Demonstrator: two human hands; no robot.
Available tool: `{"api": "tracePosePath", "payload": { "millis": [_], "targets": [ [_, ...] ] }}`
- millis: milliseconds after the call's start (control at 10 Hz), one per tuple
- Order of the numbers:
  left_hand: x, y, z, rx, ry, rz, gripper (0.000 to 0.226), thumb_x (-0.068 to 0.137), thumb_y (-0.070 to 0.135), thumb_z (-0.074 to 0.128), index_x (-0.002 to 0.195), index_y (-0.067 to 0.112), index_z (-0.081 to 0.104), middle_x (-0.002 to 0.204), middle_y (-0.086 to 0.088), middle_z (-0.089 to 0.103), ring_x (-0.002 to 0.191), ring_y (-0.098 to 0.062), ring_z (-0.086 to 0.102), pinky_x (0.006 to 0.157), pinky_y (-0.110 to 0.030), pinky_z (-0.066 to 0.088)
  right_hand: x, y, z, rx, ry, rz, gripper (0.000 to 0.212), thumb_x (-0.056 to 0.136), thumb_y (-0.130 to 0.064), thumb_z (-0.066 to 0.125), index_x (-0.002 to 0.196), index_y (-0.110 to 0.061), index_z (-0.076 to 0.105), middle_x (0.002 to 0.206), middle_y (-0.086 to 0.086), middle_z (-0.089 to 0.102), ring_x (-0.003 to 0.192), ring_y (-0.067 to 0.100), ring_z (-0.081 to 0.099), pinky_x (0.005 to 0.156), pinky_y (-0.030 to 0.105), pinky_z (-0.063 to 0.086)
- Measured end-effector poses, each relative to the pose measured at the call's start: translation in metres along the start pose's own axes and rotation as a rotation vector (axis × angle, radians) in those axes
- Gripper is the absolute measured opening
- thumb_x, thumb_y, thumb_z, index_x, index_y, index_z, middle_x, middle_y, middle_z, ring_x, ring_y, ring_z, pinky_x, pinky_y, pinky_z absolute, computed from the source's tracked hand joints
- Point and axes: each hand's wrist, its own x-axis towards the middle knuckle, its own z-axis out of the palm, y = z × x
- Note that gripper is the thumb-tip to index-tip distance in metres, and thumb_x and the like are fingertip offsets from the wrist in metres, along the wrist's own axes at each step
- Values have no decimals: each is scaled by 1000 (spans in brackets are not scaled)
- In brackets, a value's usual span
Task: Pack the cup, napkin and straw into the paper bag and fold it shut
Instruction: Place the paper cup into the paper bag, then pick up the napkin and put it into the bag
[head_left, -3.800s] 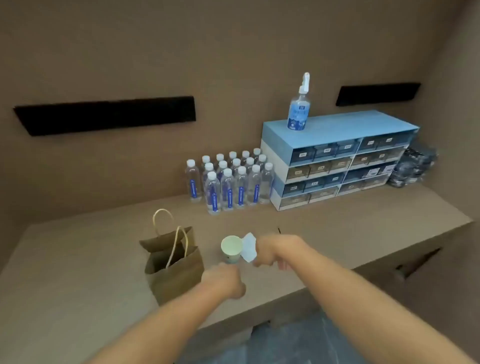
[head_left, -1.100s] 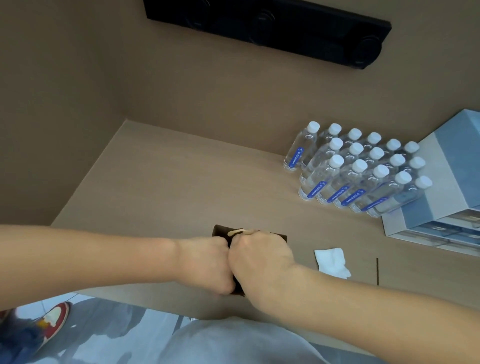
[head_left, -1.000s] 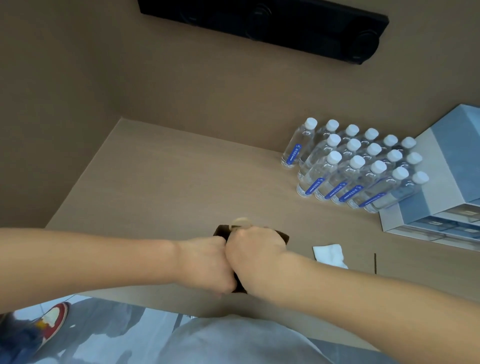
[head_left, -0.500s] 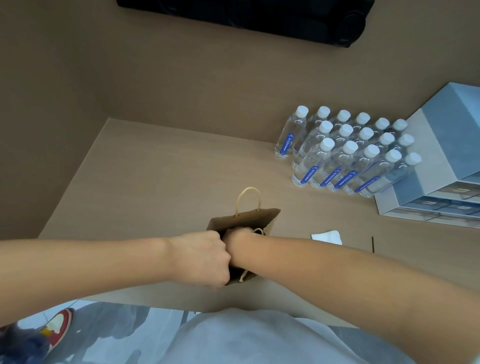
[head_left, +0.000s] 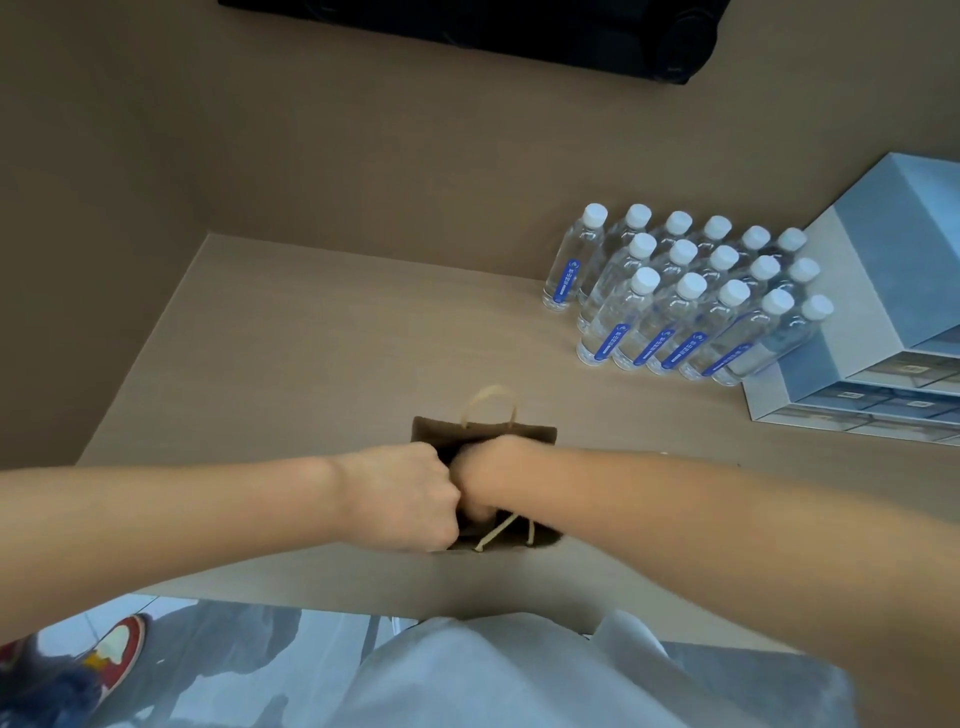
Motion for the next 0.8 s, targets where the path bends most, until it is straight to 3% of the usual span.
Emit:
{"api": "tracePosePath", "payload": {
  "millis": [100,200,300,400,500,600,700,800],
  "targets": [
    [-7,0,4,164,222,20,15,85,30,58,81,19,68,78,-2,72,81,-28,65,80,-36,54,-36,16,-5,73,111,-7,28,102,-22,42,102,-7,65,77,2,57,85,25,53,72,32,42],
    [-15,-2,12,134,569,-9,47,90,64,46,92,22,67,89,5,71,94,-23,63,94,-36,51,-93,60,9,549,465,-130,24,99,-33,48,94,-15,64,78,-3,68,82,14,60,69,26,44],
    [-30,-2,33,-252,986,-239,54,95,59,39,110,12,60,117,-7,61,111,-28,54,97,-41,44,-127,108,52,1255,815,-236,15,97,-26,57,104,-24,71,94,-3,78,90,9,73,78,16,56],
    [-25,6,79,-650,1156,-728,39,99,45,35,109,12,55,118,-2,52,113,-22,49,97,-32,39,-77,146,127,1557,978,123,14,97,-15,57,102,-16,70,93,9,78,88,26,74,82,35,60],
    [12,10,132,-860,918,-1112,47,96,48,34,120,11,51,129,-10,47,122,-31,44,103,-37,33,5,160,199,1559,795,621,28,95,-15,60,122,-14,62,120,14,69,101,29,64,87,38,48],
    [43,11,178,-902,401,-1180,70,94,60,30,149,17,23,159,-18,14,142,-44,17,114,-59,24,64,150,253,1459,555,840,63,90,-22,67,145,-11,38,143,20,46,128,36,45,100,38,39],
    [58,10,211,-835,99,-1115,88,72,83,-10,142,34,-34,158,-13,-30,143,-44,-24,116,-68,0,92,135,282,1223,483,981,75,83,-33,73,145,-18,33,144,17,34,129,38,34,99,43,38],
    [63,4,217,-845,42,-1119,91,60,87,-21,132,38,-45,153,-12,-40,138,-45,-35,112,-72,-7,102,132,279,1444,586,1043,63,77,-15,77,131,-7,45,127,21,53,114,39,53,80,36,44]
  ]
}}
